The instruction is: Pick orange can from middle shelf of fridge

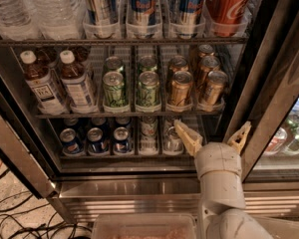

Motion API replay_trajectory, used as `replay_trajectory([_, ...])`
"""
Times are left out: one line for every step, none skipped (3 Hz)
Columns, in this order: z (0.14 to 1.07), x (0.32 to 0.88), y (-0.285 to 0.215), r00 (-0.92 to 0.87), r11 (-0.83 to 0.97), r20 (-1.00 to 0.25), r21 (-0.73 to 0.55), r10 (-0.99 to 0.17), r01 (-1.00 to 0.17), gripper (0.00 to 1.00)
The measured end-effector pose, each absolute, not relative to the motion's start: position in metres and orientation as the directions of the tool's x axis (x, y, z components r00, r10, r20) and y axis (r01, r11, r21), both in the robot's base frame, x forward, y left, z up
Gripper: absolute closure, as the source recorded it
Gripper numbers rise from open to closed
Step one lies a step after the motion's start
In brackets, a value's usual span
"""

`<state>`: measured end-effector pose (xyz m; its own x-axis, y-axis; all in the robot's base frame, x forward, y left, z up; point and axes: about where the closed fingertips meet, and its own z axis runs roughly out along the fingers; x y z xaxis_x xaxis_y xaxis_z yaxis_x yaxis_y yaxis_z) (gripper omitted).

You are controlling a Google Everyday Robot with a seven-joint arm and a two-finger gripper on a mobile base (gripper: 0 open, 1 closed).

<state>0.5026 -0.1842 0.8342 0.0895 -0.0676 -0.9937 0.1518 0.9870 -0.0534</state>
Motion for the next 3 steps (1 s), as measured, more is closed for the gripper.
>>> replay_trajectory([0.8347, 0.5087, -0.1837, 0.103, 0.994, -0.995, 0.003, -0.008, 0.107, 0.0])
replay_trajectory([0.8347, 0.5087, -0.1837, 0.103, 0.994, -0.995, 0.003, -0.008, 0.107, 0.0])
replay_trajectory([0.8347, 0.5087, -0.1837, 0.103, 0.994, -0.995, 0.003, -0.008, 0.107, 0.19])
